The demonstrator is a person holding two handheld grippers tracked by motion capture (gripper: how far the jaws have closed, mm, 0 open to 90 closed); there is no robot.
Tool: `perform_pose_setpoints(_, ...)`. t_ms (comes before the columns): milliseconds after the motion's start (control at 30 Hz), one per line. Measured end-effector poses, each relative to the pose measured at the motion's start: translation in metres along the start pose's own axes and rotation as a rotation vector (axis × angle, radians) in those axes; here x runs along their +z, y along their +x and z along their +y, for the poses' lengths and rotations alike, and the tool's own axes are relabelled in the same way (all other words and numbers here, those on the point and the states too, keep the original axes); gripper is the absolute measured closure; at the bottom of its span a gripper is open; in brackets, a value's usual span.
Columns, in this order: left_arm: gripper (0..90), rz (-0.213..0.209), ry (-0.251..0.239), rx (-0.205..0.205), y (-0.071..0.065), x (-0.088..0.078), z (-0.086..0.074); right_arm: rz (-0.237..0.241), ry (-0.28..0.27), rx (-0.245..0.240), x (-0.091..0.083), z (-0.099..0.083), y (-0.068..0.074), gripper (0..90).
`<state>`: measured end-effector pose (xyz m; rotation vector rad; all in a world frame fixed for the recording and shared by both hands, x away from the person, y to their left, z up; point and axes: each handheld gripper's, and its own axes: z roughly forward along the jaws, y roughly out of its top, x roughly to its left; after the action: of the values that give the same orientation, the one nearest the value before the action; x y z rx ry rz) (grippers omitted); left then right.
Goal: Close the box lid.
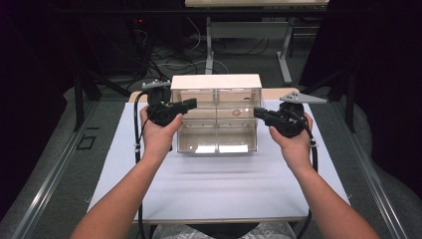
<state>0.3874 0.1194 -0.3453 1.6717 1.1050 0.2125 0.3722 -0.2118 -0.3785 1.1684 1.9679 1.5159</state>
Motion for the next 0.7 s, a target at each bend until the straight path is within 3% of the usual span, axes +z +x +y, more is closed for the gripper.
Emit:
perform_pose_setpoints(467,90.0,-0.006,0.001,-0.028,0.013,0.006,-0.025,-0.004,0.039,0.008,0.000,-0.022,-0.002,89.3)
perform_pose_setpoints(700,90.0,-0.001,0.013,-0.039,0.018,0.005,-0.030,-0.007,0.037,0.005,-0.006,-0.026,-0.003,87.3)
